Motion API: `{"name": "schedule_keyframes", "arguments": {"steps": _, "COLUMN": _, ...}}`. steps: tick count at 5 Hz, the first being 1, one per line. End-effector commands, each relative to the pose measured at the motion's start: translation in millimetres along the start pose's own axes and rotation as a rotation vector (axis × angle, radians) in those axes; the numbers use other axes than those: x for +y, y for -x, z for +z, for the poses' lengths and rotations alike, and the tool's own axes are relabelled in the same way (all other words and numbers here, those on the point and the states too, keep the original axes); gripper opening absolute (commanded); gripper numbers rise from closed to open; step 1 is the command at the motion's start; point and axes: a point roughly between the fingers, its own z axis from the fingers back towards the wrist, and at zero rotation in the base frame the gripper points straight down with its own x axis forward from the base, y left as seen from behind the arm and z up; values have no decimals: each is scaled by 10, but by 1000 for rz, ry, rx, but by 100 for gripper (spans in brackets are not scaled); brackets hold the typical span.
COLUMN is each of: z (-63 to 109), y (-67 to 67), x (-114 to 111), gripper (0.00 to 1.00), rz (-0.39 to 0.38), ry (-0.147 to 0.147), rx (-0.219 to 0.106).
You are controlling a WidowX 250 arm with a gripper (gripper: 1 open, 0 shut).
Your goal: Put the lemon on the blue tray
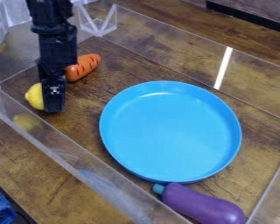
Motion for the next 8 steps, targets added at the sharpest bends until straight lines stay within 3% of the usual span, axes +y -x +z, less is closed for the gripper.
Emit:
{"name": "schedule_keyframes", "arguments": {"steps": 1, "z": 291, "y": -9, "x": 95, "gripper": 100, "rz": 25, "ry": -49, "rx": -77}}
{"name": "schedule_keyframes", "arguments": {"steps": 4, "z": 224, "y": 68, "x": 123, "gripper": 100, "rz": 49, "ry": 24, "rx": -112}}
{"name": "schedule_keyframes", "arguments": {"steps": 6, "z": 161, "y": 131, "x": -19, "gripper": 100, "rz": 222, "ry": 53, "rx": -129}}
{"name": "schedule_keyframes", "arguments": {"steps": 7, "z": 153, "y": 116, "x": -30, "gripper": 0, "rz": 273, "ry": 60, "rx": -134}}
{"name": "schedule_keyframes", "arguments": {"steps": 8, "z": 158, "y": 102, "x": -32, "gripper": 0, "rz": 324, "ry": 63, "rx": -138}}
